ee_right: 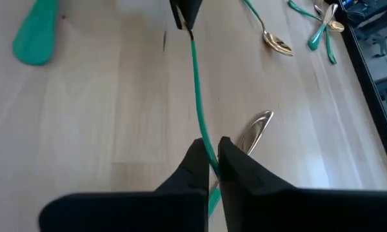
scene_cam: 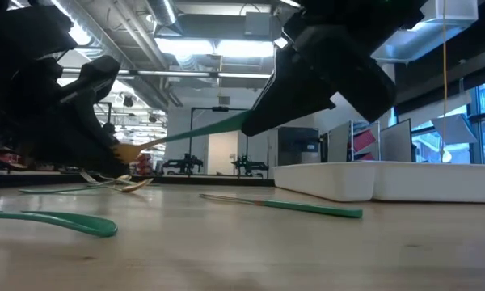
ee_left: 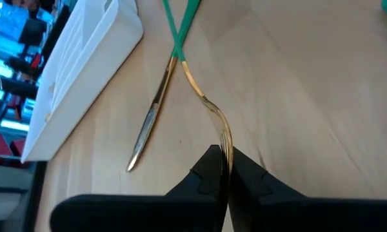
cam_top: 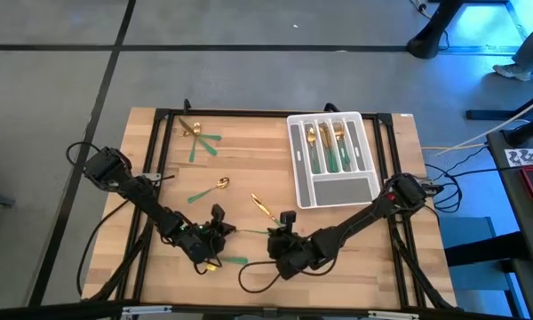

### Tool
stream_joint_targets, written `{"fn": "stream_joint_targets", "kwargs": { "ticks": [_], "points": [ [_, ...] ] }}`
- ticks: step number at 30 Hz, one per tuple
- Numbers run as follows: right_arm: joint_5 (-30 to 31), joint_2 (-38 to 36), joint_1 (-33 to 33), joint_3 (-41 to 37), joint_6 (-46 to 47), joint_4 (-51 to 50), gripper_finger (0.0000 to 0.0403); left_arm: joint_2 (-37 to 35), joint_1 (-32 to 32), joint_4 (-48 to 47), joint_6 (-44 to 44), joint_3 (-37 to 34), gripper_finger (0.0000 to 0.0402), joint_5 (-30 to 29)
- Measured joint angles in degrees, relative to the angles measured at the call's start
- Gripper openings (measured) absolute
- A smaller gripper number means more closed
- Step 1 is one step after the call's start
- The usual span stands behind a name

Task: Sort silverware
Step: Put the green fork into the silverware tray

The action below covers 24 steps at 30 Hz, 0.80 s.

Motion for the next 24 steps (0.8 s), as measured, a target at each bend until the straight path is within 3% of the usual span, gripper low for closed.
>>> {"fn": "stream_joint_targets", "kwargs": {
  "ticks": [3, 6, 12, 17, 18, 20, 24],
  "points": [
    [-0.60, -0.46, 0.76, -0.02, 1.08, -0.87, 0.0007, -0.07, 0.38, -1.13, -4.25, 0.08, 0.0023, -0.38],
    [-1.63, -1.78, 1.63, 0.69, 5.21, -5.59, 0.0006, -0.26, 1.22, -3.80, -10.03, 0.20, 0.0072, -1.66],
    [-1.77, -3.74, 4.55, 9.10, 18.73, -34.46, 0.0002, -0.15, 2.91, -8.82, -18.38, 0.02, 0.0167, -0.27],
    [-6.00, -3.80, 5.35, 19.67, 30.88, -66.60, 0.0001, -0.09, 3.89, -10.35, -23.67, -0.04, 0.0195, -0.26],
    [-7.31, -4.04, 5.14, 20.31, 32.39, -68.30, 0.0001, -0.09, 3.91, -10.34, -24.11, -0.04, 0.0196, -0.26],
    [-10.44, -7.17, 3.59, 18.33, 26.81, -64.73, 0.0001, -0.09, 3.91, -10.11, -24.81, -0.04, 0.0197, -0.24],
    [-11.82, -12.91, -1.89, 13.59, 26.04, -67.13, 0.0001, -0.09, 3.91, -10.68, -26.05, -0.03, 0.0198, -0.21]
  ]
}}
